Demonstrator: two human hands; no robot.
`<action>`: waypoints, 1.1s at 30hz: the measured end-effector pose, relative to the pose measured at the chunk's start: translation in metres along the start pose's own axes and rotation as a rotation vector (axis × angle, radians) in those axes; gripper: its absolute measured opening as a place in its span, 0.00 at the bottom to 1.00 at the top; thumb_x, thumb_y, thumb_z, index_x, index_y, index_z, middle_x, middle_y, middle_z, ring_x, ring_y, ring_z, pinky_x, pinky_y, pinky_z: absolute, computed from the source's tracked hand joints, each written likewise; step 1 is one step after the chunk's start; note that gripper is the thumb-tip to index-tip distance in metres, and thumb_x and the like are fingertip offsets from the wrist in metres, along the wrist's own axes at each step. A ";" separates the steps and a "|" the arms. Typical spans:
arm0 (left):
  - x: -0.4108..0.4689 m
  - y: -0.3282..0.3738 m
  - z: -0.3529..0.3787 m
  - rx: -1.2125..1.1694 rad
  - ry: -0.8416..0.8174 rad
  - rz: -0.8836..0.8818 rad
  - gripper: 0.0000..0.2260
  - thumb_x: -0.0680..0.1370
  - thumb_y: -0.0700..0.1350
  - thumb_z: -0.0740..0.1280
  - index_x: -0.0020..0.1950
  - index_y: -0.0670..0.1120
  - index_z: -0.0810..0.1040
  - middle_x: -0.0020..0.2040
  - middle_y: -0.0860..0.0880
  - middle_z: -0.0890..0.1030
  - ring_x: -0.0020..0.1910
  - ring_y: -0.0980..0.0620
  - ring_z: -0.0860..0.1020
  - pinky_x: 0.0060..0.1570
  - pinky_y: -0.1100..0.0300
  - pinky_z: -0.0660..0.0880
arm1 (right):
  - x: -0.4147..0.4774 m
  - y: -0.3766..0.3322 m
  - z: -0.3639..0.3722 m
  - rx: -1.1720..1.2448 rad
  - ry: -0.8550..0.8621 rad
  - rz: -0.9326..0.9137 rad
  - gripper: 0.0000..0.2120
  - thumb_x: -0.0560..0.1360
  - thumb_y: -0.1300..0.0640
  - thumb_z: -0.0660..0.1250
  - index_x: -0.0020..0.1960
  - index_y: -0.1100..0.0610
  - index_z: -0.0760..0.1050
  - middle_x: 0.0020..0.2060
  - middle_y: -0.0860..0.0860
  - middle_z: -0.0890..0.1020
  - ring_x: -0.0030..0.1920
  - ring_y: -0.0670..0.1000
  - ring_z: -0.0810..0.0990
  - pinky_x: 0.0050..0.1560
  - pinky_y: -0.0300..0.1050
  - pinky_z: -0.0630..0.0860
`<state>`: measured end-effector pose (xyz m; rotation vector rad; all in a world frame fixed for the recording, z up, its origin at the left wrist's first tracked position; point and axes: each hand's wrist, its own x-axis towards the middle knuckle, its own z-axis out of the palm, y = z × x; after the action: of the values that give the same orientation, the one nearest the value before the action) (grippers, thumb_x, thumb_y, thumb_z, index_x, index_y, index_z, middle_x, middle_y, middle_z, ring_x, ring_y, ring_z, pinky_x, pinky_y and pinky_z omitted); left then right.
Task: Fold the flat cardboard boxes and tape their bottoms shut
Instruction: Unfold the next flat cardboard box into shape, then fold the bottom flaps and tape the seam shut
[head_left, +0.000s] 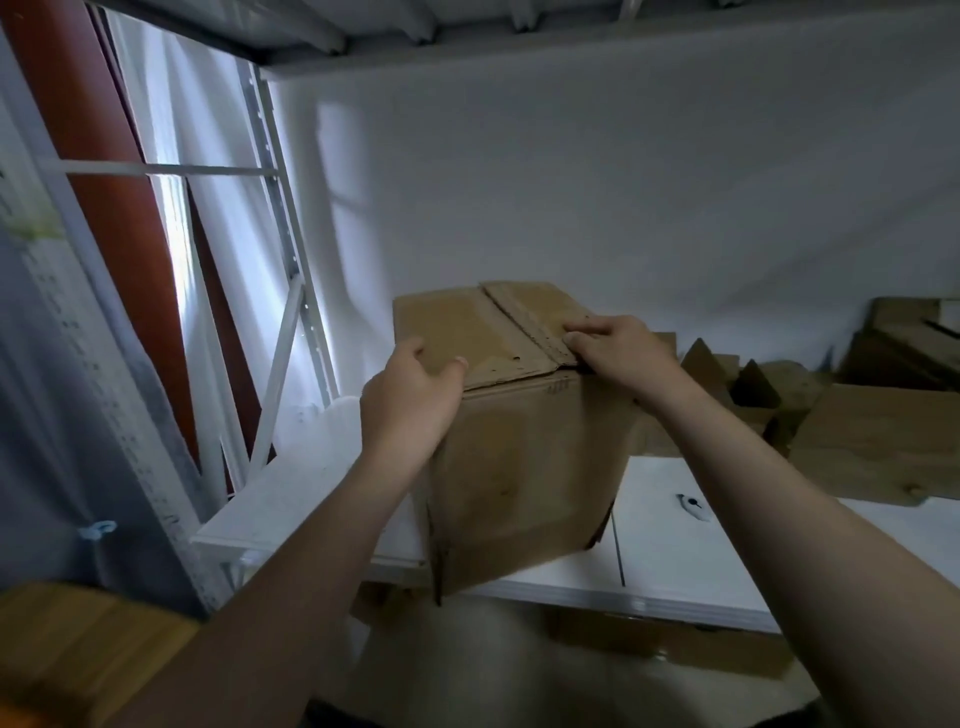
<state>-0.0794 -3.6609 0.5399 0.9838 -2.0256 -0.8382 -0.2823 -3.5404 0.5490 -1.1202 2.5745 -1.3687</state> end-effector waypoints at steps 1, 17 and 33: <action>-0.004 0.000 -0.002 0.009 0.003 0.009 0.26 0.80 0.59 0.64 0.76 0.53 0.68 0.65 0.51 0.78 0.67 0.46 0.74 0.58 0.56 0.68 | -0.002 -0.003 0.000 0.023 -0.004 -0.005 0.15 0.79 0.43 0.64 0.63 0.42 0.80 0.69 0.45 0.77 0.71 0.52 0.71 0.73 0.55 0.66; 0.007 -0.072 -0.012 0.030 -0.084 -0.163 0.20 0.77 0.51 0.71 0.68 0.53 0.77 0.69 0.50 0.77 0.66 0.47 0.75 0.68 0.49 0.71 | -0.011 0.007 0.095 0.070 -0.198 -0.037 0.14 0.81 0.51 0.64 0.64 0.46 0.82 0.67 0.46 0.78 0.70 0.50 0.73 0.66 0.40 0.64; 0.063 -0.083 0.041 0.331 -0.250 0.230 0.07 0.79 0.49 0.70 0.55 0.54 0.86 0.58 0.50 0.81 0.52 0.55 0.78 0.56 0.61 0.73 | -0.023 0.013 0.103 -0.531 -0.638 -0.082 0.50 0.66 0.21 0.63 0.80 0.37 0.49 0.81 0.56 0.49 0.78 0.68 0.39 0.75 0.72 0.52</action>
<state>-0.1110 -3.7449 0.4734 0.8269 -2.4947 -0.5327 -0.2385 -3.5955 0.4696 -1.4297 2.4357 -0.2222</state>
